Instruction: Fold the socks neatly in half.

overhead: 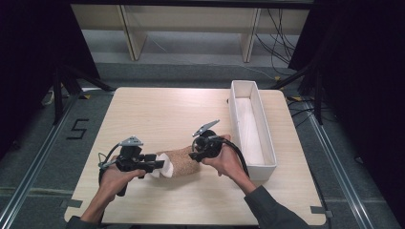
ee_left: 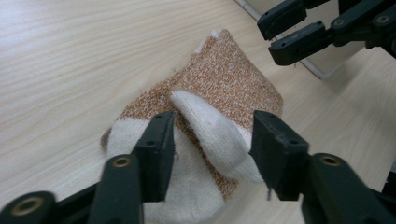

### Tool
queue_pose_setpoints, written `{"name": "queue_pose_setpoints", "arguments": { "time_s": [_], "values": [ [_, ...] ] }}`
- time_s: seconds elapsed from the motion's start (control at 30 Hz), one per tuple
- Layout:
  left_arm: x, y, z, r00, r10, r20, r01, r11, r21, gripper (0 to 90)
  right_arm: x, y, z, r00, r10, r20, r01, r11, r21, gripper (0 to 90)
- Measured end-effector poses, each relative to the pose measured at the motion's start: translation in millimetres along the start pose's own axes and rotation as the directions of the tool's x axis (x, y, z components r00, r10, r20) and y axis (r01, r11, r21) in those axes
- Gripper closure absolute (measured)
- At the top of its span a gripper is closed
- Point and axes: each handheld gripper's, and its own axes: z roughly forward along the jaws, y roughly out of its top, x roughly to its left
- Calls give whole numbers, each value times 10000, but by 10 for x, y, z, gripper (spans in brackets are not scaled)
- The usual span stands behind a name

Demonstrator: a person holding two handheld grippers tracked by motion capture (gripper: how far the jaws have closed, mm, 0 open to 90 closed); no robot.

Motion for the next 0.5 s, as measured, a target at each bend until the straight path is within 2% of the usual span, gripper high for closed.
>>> {"name": "queue_pose_setpoints", "arguments": {
  "time_s": [0.03,0.07,0.1,0.13,0.3,0.37,0.43,0.47,0.5],
  "values": [
    [4,4,32,10000,50,-45,-50,10000,28,639,-9,-2,15,9999,-88,-49,88,10000,17,590],
    [5,10,47,9998,62,-181,-64,9999,-115,689,9,-1,22,9998,150,-99,-148,9997,217,590],
    [21,30,33,9996,230,-162,-232,9997,-116,766,9,-1,35,10000,29,-83,-28,9999,122,590],
    [3,55,28,9997,185,-160,-191,9991,-366,820,14,5,66,9999,-48,-128,50,9998,167,591],
    [-83,275,-178,9976,665,-177,-682,9900,-1236,829,29,11,178,9999,8,-107,-4,9993,373,590],
    [-74,299,-195,9956,847,-393,-885,9903,-1070,831,45,15,245,9997,9,-235,1,9990,451,590],
    [28,229,-168,9912,1067,-785,-1100,9932,-381,831,88,14,357,9999,-123,-34,125,9976,682,597],
    [108,164,-127,9895,1016,-1028,-1028,9947,-63,831,88,14,357,9999,-123,-34,125,9976,682,597],
    [203,87,-76,9890,893,-1182,-861,9958,317,830,100,12,419,9993,-366,11,364,9966,746,599]
  ]
}}
